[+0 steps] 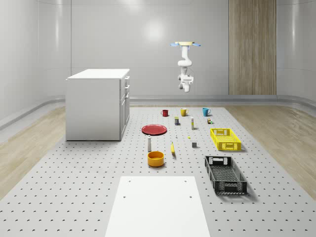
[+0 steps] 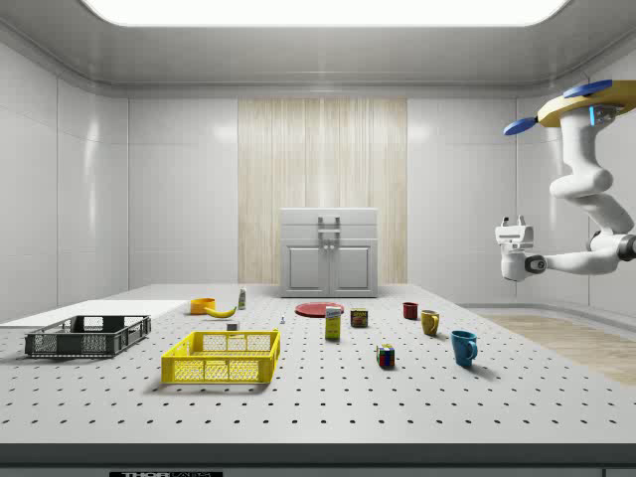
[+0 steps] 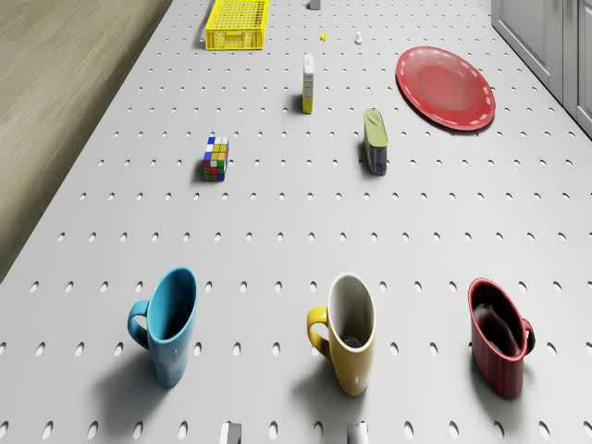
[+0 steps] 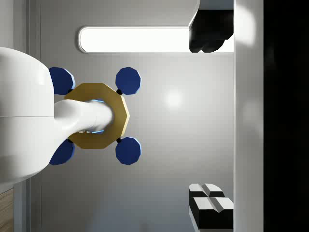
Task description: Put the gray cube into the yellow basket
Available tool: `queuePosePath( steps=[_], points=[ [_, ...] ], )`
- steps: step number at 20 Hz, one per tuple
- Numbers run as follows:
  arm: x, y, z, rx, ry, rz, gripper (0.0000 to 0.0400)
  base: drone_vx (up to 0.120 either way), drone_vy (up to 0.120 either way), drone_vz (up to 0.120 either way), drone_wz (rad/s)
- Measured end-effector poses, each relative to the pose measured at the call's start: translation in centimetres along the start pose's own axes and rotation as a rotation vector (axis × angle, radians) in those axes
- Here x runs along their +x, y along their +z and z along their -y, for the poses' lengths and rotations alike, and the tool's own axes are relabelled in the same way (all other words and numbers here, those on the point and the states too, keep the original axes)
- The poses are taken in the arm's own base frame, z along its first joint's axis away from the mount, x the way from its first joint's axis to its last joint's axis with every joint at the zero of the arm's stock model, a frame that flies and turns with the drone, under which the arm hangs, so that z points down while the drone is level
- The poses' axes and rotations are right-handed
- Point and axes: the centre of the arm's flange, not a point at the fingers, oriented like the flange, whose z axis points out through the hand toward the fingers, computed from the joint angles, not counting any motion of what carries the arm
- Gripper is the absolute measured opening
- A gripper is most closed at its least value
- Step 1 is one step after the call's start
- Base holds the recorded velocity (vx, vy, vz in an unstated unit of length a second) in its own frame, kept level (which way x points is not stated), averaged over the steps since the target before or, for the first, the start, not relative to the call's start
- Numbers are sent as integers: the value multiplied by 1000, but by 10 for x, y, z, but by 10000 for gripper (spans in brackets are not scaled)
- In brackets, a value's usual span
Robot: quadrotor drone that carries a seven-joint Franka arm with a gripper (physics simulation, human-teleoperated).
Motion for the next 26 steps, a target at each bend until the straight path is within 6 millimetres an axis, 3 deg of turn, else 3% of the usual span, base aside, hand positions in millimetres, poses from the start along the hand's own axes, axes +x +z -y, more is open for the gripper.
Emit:
queuePosePath(
  steps=[5,12,26],
  points=[
    [-3,-37,-3,3,0,-3,400,0,0,0,0],
    [-1,-75,-1,7,0,-7,400,120,0,0,0],
    [0,-93,0,14,0,-15,400,120,0,0,0]
  ],
)
